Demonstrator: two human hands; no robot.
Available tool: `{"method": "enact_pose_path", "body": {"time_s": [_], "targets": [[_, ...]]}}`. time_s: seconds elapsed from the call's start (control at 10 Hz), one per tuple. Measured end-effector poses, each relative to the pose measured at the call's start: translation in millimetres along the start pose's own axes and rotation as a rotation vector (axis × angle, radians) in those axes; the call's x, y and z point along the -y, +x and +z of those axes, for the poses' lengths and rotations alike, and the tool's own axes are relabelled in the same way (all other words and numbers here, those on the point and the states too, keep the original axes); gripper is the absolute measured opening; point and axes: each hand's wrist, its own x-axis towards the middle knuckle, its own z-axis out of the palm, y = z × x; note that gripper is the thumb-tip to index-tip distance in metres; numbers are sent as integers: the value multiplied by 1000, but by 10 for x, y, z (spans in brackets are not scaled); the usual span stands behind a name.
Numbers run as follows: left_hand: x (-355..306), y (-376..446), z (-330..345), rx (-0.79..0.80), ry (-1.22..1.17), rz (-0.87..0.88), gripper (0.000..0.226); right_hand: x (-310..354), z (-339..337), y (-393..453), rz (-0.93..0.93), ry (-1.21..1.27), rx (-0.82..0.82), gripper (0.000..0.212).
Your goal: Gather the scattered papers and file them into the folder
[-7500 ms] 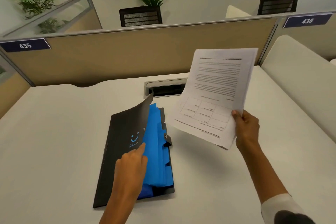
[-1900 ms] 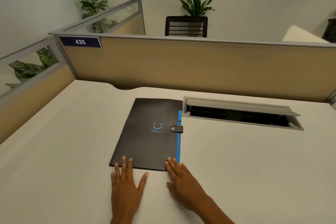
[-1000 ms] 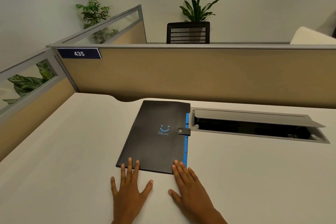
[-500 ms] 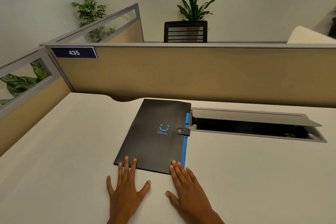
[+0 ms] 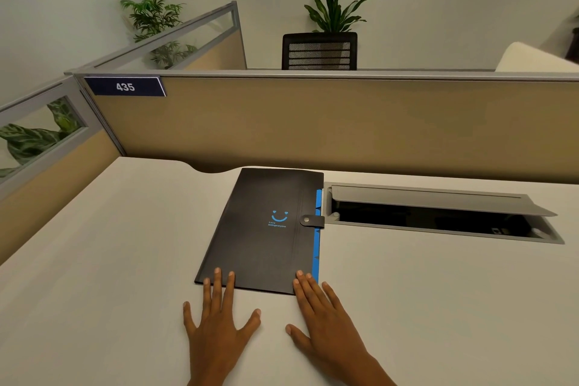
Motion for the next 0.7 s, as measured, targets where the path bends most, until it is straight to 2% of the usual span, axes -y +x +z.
{"method": "enact_pose_path", "body": {"time_s": [0.3,0.4,0.5,0.6,0.7], "targets": [[-10,1,-36,26,44,-3,117,10,92,35,-55,-26,-11,78],[-38,-23,-89,106,96,15,98,7,51,10,-22,-36,-5,80],[-35,-35,-123,187,50,-19,92,16,-51,-15,-22,55,45,85],[-38,17,-195,167,25,-7,90,-128,-9,56,-97,251,59,85],[-6,18,-62,66,63,29,85,-283,90,-69,-33,387,-33,85]]}}
